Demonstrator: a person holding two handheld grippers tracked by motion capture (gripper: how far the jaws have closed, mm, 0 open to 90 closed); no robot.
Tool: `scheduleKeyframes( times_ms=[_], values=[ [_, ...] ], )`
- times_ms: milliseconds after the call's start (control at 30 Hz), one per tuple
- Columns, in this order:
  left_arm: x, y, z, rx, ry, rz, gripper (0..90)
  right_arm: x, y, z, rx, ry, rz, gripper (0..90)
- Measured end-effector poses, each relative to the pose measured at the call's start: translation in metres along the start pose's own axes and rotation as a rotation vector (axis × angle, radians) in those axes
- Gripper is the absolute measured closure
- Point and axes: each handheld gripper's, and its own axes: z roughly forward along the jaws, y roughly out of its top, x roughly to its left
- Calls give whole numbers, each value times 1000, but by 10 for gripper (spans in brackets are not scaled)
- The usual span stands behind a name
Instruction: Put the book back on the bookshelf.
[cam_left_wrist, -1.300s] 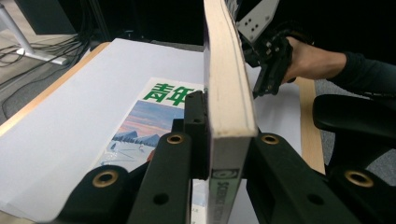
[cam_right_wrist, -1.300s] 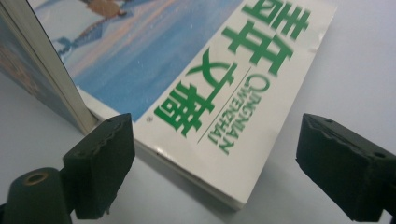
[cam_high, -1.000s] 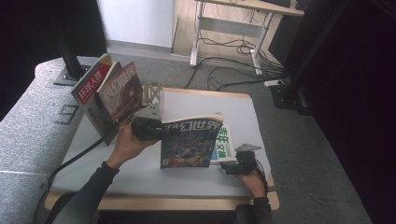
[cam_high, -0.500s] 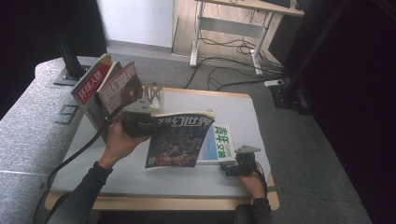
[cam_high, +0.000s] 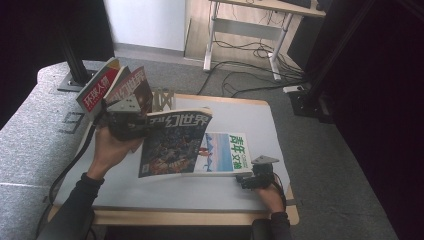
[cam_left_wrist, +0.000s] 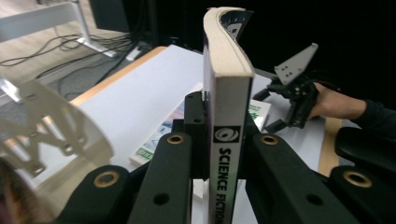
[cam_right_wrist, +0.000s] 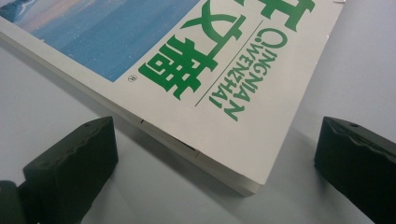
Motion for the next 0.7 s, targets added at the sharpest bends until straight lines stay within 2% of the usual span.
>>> scheduleKeyframes(
  times_ms=[100,300,533,700],
  values=[
    [3,-1,-9,-8,47,3,826,0,0,0,0,0,0,0],
    [15,-7,-19,-2,149,-27,826,0,0,0,0,0,1,0],
    [32,-18,-33,-13,229,-80,826,0,0,0,-2,-2,1,0],
    [39,-21,-43,-22,290,-102,826,0,0,0,-2,-2,2,0]
  ],
)
